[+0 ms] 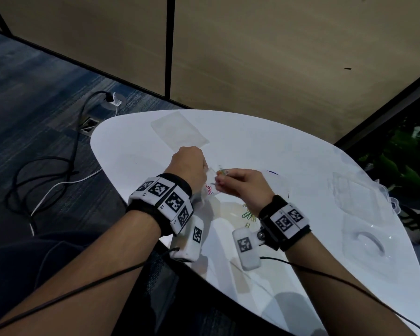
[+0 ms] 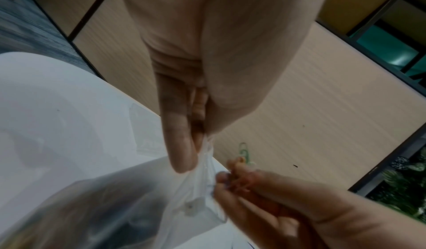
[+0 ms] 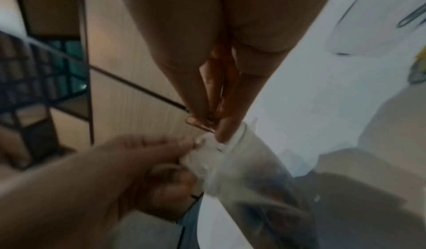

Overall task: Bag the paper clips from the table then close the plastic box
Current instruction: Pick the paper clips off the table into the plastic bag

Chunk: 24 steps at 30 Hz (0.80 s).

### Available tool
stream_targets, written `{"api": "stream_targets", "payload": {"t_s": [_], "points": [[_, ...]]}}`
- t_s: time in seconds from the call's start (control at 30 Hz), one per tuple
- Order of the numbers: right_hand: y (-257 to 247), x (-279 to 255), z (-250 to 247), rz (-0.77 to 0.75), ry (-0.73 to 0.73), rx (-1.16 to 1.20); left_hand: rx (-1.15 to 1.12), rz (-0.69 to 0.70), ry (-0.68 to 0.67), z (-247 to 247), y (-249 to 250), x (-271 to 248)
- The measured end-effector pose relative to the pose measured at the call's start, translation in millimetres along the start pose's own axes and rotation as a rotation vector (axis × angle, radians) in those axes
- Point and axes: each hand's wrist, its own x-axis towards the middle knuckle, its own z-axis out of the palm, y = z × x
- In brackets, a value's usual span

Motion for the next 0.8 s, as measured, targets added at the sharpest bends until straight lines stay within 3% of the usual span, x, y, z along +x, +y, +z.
{"api": "stream_targets", "payload": {"t_s": [0.2, 0.3, 0.47, 0.53, 0.67, 0.73, 0.8], "points": [[3.3, -2.2, 28.1, -0.188, 0.087, -0.632, 0.001, -0.001, -0.017, 0.4, 2.6, -1.6], [0.7, -3.4, 34.5, -0.327, 0.006, -0.986, -0.003, -0.006, -0.027, -0.2, 0.9, -1.1], [-9.0, -12.8, 30.5, -0.379, -0.144, -1.114, -0.012, -0.010, -0.034, -2.6, -1.7, -2.4], [-11.3, -18.7, 21.8, -0.377, -0.168, -1.029, -0.017, -0.014, -0.026, -4.0, -2.4, -3.1], [3.6, -18.0, -22.0, -0.287, 0.065, -0.600, -0.018, -0.015, -0.016, -7.7, -6.3, -1.7], [22.1, -7.8, -59.1, -0.164, 0.226, -0.767, -0.021, -0.013, -0.017, -8.8, -7.4, -1.8], [40.7, -2.0, -92.4, 0.077, 0.279, -1.036, -0.023, -0.013, -0.021, -8.5, -7.5, -2.4]]}}
